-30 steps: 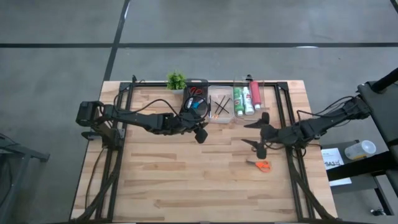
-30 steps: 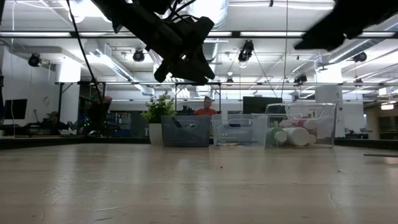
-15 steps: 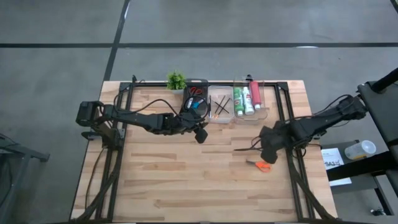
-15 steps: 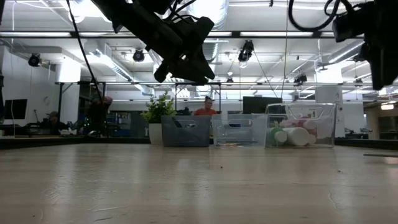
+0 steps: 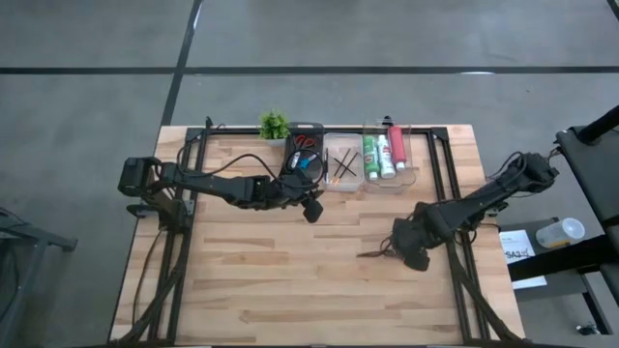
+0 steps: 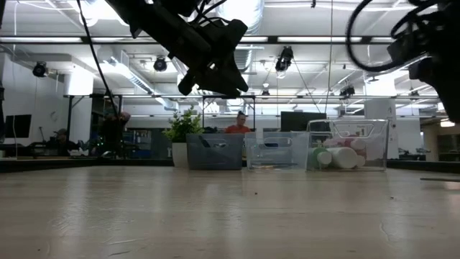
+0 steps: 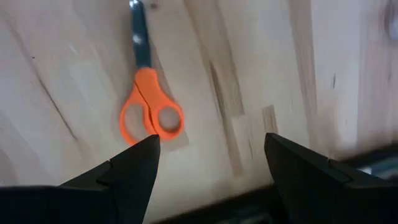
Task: Pick & Place Paint Supplies
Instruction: Put the orange scissors into the black bin
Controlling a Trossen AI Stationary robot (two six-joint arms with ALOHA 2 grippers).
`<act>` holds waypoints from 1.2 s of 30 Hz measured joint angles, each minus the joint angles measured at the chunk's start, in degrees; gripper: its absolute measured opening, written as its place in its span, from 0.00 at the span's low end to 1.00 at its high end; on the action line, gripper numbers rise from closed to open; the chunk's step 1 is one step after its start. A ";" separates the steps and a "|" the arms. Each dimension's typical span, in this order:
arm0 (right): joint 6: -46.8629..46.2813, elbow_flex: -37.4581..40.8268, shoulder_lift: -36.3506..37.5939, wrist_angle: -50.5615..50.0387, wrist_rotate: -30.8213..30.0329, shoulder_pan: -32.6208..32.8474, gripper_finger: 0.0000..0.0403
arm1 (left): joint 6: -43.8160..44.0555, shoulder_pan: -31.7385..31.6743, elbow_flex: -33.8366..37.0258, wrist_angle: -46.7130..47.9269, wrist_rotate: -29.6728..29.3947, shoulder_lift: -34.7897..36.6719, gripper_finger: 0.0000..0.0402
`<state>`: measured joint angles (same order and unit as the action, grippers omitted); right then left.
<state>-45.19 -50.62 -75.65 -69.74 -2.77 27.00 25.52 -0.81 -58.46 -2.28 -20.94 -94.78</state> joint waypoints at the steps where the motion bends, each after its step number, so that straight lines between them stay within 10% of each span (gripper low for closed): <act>1: 0.12 0.37 -0.03 0.56 -1.03 1.50 0.71 | 0.00 -0.01 0.00 0.00 -0.01 0.00 0.32; 12: -9.05 6.03 2.01 13.09 -13.73 19.51 0.71 | 0.00 -0.01 0.00 0.00 0.01 -0.02 0.32; 22: -12.97 8.05 1.27 16.58 -14.12 20.02 0.70 | 0.00 -0.01 0.00 0.00 0.00 -0.02 0.32; 36: -16.93 16.42 1.30 25.01 -10.74 20.12 0.43 | 0.00 -0.01 0.00 0.00 0.02 -0.02 0.32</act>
<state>-62.11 -34.20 -74.35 -44.73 -13.52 47.13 25.52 -0.82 -58.46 -2.28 -20.93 -94.80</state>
